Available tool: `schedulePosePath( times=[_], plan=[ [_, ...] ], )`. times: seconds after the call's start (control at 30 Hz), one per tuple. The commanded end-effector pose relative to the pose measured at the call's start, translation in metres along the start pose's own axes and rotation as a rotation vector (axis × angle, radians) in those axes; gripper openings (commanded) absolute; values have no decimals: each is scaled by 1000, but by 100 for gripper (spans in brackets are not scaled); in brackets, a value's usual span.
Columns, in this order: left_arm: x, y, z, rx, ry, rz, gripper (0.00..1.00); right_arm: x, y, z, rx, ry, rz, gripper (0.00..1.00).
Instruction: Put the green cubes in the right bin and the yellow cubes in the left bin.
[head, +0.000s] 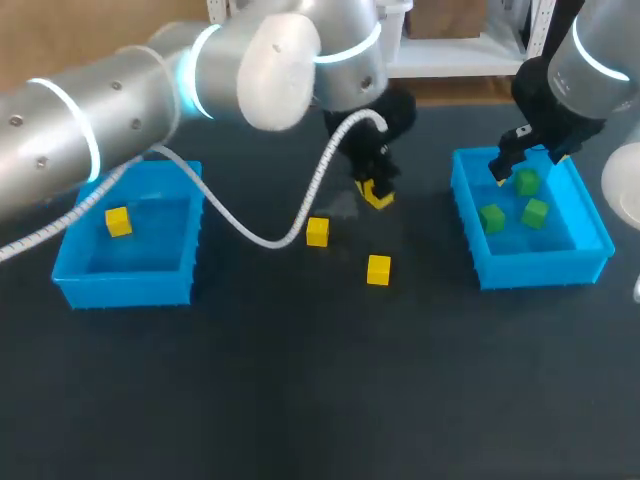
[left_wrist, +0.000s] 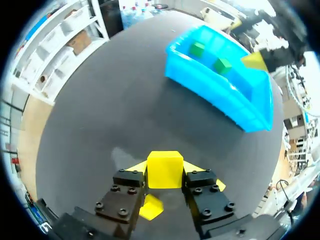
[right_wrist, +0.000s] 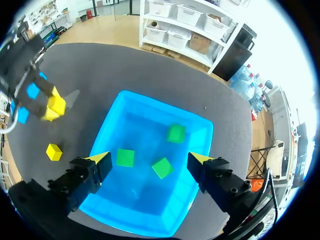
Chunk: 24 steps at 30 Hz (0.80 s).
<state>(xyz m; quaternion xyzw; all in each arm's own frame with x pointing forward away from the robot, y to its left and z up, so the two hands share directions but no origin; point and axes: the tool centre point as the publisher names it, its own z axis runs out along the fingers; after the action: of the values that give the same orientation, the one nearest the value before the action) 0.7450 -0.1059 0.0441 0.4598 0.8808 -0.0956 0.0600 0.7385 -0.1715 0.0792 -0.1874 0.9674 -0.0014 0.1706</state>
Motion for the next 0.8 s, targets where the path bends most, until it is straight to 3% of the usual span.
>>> schedulePosePath(
  times=[0.03, 0.27, 0.6, 0.8],
  plan=[
    [32, 14, -31, -27, -104, -32, 0, 1, 0, 0, 1, -2, 1, 100],
    [69, 54, -64, -95, -141, -125, 0, 1, 0, 0, 1, -2, 1, 100],
    [144, 113, -111, -197, -185, -317, 0, 1, 0, 0, 1, -2, 1, 100],
    [189, 132, -131, -242, -186, -403, 0, 1, 0, 0, 1, -2, 1, 100]
  ],
)
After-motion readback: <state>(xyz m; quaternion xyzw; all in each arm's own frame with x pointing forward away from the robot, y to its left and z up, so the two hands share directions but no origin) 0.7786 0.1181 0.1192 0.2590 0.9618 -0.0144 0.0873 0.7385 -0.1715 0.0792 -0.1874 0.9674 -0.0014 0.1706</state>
